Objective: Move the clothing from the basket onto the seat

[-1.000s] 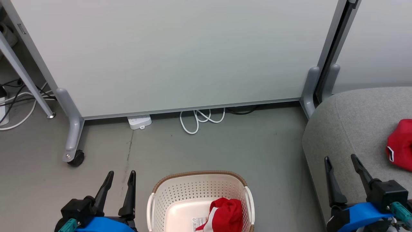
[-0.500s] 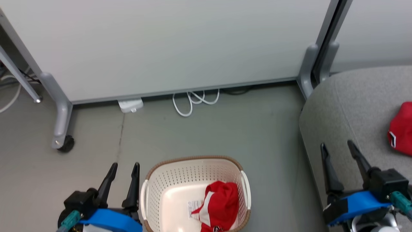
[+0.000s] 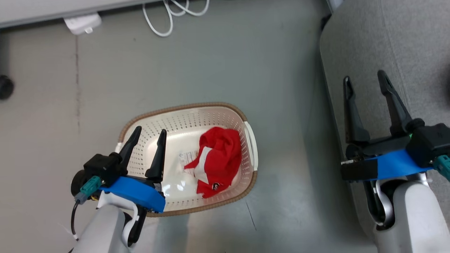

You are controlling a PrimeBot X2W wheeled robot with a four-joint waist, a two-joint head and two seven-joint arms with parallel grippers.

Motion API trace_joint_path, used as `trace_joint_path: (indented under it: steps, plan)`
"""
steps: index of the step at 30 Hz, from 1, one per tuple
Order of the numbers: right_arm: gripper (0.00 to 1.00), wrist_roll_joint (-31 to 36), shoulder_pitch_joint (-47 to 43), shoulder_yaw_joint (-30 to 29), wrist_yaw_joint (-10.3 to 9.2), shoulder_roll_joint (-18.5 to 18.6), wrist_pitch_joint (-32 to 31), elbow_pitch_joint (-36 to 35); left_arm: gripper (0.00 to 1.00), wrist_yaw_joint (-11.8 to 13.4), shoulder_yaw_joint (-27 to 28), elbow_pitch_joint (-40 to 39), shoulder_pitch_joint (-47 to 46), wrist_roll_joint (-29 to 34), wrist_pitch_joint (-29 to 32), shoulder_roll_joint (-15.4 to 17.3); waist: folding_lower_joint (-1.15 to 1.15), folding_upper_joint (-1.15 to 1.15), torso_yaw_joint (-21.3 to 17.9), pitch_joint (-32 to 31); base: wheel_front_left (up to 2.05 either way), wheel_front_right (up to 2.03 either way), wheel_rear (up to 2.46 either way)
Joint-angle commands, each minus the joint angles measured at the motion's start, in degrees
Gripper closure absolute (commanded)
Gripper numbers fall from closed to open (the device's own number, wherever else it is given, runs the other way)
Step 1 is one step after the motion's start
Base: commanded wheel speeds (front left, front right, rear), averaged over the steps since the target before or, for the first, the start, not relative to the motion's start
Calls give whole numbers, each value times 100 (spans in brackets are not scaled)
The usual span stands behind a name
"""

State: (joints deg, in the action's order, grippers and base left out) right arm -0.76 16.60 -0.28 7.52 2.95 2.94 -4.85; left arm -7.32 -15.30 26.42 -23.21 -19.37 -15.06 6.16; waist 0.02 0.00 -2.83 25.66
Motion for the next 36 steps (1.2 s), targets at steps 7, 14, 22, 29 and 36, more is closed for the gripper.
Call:
trace_joint_path:
  steps: [7, 14, 22, 29, 36]
  plan:
    - [0, -130, 691, 347, -6, -13, 332, 288, 0, -19, -552, 1007, -973, -107, 23, 249, -2, 0, -976, 1594, 0, 0, 0]
    - [0, -422, 1038, 803, -6, -10, 699, 668, 0, -20, -882, 1881, -1556, -358, 134, 556, -2, 0, -1539, 2070, 0, 0, 0]
    - [0, -725, 1210, 1058, -5, -13, 985, 1063, 0, -20, -1348, 2346, -1840, -523, 176, 838, -2, 0, -1933, 2360, 0, 0, 0]
    - [0, -922, 1311, 1184, -5, -12, 1131, 1273, 0, -20, -1622, 2569, -2018, -586, 157, 928, -2, 0, -2083, 2513, 0, 0, 0]
    - [0, -1028, 1372, 1314, -6, -11, 1189, 1368, 0, 222, -1764, 3158, -2201, -444, 511, 962, -2, 0, -2181, 2586, 0, 0, 0]
